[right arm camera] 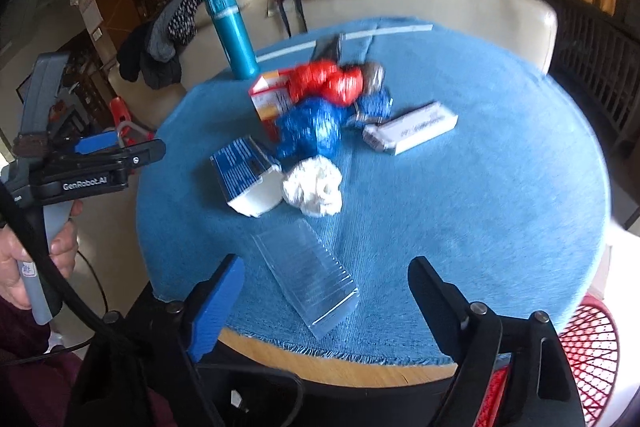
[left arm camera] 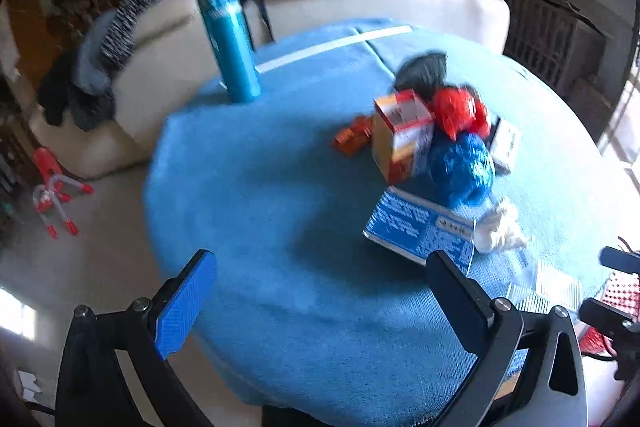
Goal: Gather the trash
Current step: 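Grasp the clear plastic tray with the right tool while the left tool grasps the blue-white box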
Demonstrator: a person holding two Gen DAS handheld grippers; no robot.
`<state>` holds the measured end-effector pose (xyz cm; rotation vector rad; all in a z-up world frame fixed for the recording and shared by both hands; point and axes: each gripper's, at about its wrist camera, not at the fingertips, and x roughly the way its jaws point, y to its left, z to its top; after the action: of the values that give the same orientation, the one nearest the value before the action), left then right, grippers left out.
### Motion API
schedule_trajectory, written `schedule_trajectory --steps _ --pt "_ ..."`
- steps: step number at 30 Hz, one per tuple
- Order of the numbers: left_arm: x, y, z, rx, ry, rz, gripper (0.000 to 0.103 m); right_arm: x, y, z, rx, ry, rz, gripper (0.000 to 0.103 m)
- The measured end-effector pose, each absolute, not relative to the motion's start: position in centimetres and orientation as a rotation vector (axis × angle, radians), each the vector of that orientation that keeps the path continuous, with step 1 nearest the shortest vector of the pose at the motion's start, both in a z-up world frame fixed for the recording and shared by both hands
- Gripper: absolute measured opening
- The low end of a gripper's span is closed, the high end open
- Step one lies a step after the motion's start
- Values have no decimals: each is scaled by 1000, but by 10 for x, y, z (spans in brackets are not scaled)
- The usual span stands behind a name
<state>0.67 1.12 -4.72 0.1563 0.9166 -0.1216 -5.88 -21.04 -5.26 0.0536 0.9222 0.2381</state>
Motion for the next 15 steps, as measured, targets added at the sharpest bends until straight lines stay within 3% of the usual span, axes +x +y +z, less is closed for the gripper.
schedule_trajectory --steps 11,12,14,15 --pt "60 7 -71 -54 1113 -234 103 -30 -183 -95 -77 1040 345 84" --pt "66 3 -72 -61 1122 -232 103 -29 -181 -98 -80 1044 351 80" --pt "80 -6 -76 -67 1151 -225 103 -26 -178 -104 -80 1062 364 41" --pt "86 -11 -79 -69 1163 -213 103 -24 -178 -108 -80 1081 363 36"
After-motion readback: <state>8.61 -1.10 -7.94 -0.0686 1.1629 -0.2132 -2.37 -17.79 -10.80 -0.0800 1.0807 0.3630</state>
